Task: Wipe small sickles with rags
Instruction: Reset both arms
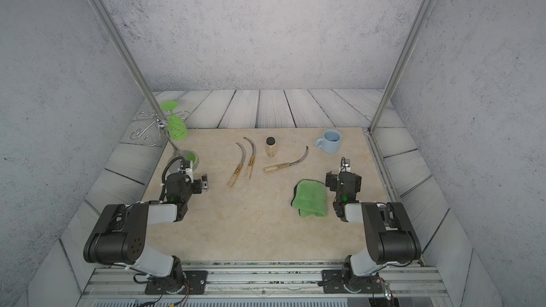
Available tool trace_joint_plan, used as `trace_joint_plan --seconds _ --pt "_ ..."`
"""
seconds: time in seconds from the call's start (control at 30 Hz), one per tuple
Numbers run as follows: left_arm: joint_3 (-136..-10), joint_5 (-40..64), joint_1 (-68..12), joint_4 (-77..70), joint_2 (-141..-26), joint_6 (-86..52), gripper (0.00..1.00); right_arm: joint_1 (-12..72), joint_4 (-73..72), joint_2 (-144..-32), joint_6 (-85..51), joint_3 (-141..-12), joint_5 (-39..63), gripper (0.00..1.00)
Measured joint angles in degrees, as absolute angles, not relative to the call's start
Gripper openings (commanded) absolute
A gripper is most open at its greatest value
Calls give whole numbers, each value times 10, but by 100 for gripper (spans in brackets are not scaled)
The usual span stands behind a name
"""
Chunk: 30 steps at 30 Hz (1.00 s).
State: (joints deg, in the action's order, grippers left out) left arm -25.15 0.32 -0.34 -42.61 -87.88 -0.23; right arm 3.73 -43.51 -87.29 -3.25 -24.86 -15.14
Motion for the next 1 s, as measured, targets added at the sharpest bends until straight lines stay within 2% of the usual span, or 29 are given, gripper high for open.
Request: trace_joint_plan --seconds 0.4,0.6,0.7,0.87,1.0 --pt "-251 7 -1 -433 -879 -2 100 37 -435 -873 -32 -249 -151 99" --pt "-130 -15 0 -596 -868 -11 100 37 -435 -873 -32 -249 -151 99" --pt "-105 -23 0 -627 -884 -15 100 37 -435 -873 -32 -249 -151 99" --pt "-206 18 0 -532 -878 1 100 37 -435 -873 -32 -249 -151 99" --pt "-251 21 0 -510 -877 1 100 37 -435 -873 -32 -249 -151 99"
